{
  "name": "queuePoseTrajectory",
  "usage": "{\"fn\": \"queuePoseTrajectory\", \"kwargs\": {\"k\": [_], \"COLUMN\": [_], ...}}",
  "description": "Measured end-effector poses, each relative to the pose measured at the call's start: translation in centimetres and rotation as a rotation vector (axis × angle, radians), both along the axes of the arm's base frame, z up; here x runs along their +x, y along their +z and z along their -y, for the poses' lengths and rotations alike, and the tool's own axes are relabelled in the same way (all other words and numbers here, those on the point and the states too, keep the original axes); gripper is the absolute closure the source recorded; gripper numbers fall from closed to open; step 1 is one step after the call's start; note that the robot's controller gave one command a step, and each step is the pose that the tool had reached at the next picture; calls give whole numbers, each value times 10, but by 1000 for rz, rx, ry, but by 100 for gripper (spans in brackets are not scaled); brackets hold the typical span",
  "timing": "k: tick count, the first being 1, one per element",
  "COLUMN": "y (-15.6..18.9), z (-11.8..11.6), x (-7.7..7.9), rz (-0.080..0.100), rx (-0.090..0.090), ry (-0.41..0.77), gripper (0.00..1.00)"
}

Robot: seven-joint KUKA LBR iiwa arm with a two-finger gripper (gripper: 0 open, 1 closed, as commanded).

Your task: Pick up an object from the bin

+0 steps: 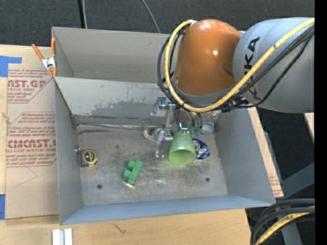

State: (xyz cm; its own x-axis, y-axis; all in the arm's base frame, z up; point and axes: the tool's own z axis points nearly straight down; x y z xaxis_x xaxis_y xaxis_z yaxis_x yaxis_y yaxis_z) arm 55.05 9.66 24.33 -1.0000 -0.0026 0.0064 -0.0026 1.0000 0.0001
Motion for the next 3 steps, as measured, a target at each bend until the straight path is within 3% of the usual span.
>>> {"fn": "queuePoseTrajectory", "kwargs": {"k": [1,2,3], "y": [-169,-143,-140], "z": [-37,-43,-45], "x": [14,-3,-3], "rz": [11,10,8], "rx": [2,4,5], "ry": [600,817,953], "gripper": [0,0,0]}}
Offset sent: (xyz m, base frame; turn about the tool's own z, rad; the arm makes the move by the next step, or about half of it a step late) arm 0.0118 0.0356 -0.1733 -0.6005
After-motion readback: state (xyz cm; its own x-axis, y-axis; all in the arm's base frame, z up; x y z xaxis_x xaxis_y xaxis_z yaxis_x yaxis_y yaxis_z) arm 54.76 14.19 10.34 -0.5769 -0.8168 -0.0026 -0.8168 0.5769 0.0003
